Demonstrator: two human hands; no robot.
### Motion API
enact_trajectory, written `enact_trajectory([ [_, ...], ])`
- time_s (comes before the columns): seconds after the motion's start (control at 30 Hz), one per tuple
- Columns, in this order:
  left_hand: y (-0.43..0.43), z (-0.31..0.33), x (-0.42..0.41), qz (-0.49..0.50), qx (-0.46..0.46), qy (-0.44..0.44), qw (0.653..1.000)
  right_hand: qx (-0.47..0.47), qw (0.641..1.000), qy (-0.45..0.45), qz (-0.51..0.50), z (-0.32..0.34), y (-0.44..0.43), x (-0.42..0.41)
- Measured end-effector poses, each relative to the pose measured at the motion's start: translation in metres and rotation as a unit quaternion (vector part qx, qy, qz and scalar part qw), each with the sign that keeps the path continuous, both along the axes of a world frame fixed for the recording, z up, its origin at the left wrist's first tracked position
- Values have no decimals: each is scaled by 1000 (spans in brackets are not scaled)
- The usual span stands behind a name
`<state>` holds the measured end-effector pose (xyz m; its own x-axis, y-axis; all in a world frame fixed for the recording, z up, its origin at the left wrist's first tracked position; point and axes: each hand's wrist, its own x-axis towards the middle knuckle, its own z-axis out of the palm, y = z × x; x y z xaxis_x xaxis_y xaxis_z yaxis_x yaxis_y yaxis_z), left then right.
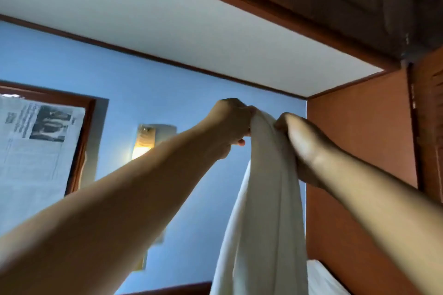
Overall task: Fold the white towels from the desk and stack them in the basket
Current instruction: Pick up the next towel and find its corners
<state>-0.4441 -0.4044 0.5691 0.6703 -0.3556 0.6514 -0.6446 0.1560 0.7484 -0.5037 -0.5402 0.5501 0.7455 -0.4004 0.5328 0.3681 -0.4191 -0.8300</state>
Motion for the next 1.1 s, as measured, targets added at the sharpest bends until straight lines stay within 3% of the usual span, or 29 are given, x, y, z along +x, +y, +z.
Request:
enact_trajectory([
  [0.1, -44, -35, -35, -35, -22, 25, 999, -78, 996, 22, 25, -35, -44, -37],
  [0.23, -105, -81, -72, -35, -31, 103, 994, -109, 993, 0, -49, -82, -96, -77],
  [0.3, -126, -100, -82, -5, -38, 130, 991, -176, 981, -9, -84, -99, -112, -87],
  [0.47, -161, -146, -99, 35, -46, 174, 983, -371, 900, 64, -222, -161, -162, -117],
  [0.57, -148, -165, -98, 99, 24, 73, 992, -432, 858, 135, -244, -193, -201, -119],
  [0.67, -124, -212, -101, 143, 242, -82, 956, -393, 871, 148, -257, -252, -229, -125],
  [0.8, -89, -299, -88, 157, 481, -98, 857, -400, 851, 229, -250, -359, -242, -125],
  [0.83, -82, -322, -83, 158, 483, -89, 857, -389, 850, 259, -243, -387, -245, -125],
  [0.93, -66, -394, -68, 173, 396, 2, 902, -343, 845, 339, -231, -462, -249, -129],
  [1.0, -59, -437, -62, 183, 338, 87, 919, -286, 860, 367, -212, -500, -246, -125],
  [1.1, -55, -484, -51, 190, 316, 164, 915, -190, 900, 350, -174, -529, -226, -101],
])
